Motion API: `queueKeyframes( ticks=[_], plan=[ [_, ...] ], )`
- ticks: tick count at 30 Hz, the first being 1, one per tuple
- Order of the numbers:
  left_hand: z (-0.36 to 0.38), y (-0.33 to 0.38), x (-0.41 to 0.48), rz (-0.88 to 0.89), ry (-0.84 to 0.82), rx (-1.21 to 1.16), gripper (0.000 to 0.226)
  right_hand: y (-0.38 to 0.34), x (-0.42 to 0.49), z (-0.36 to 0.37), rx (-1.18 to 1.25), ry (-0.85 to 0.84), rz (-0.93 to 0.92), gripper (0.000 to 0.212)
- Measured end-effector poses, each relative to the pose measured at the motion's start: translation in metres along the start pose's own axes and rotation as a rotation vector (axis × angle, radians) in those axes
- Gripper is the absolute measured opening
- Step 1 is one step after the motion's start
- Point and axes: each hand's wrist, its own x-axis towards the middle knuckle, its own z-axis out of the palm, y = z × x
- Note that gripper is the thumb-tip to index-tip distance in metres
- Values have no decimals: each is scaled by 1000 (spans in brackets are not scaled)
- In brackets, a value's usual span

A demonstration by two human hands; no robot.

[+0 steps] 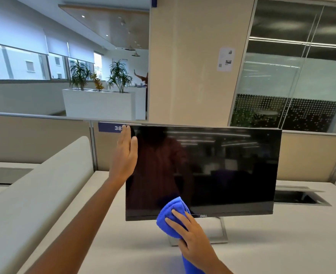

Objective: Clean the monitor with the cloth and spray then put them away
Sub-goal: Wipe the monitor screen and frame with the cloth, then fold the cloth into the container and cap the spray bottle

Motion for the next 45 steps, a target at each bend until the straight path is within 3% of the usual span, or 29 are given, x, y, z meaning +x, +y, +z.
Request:
queueKeyframes(
  ticks=[3,6,11,13,15,20,27,30,34,37,42,45],
  plan=[
    [13,3,-40,112,21,40,48,-3,-17,-10,272,8,227,64],
    [31,3,-84,162,-81,-25,45,-6,-26,-23,454,23,412,65],
    [64,-2,-149,97,-624,-84,53,-7,-39,-50,659,136,587,64],
    [78,-1,-166,98,-725,-75,57,-7,-45,-61,745,165,620,60],
    [88,7,-173,70,-733,-95,56,-8,-51,-74,836,145,660,53],
    [106,33,-169,56,-670,-143,50,-4,-70,-101,1023,131,665,67],
    [127,66,-170,102,-657,-148,16,13,-92,-133,1209,-25,629,85],
    [137,82,-173,127,-725,-113,19,22,-99,-145,1188,-60,649,83],
    [151,100,-178,147,-743,-91,14,42,-111,-160,1025,-120,603,59],
    [159,108,-180,198,-718,-55,23,61,-117,-172,834,-108,598,48],
    [173,120,-186,264,-694,-30,34,91,-129,-192,497,-135,395,23],
    [177,129,-184,267,-690,-37,36,103,-134,-200,451,-166,348,20]
  ],
)
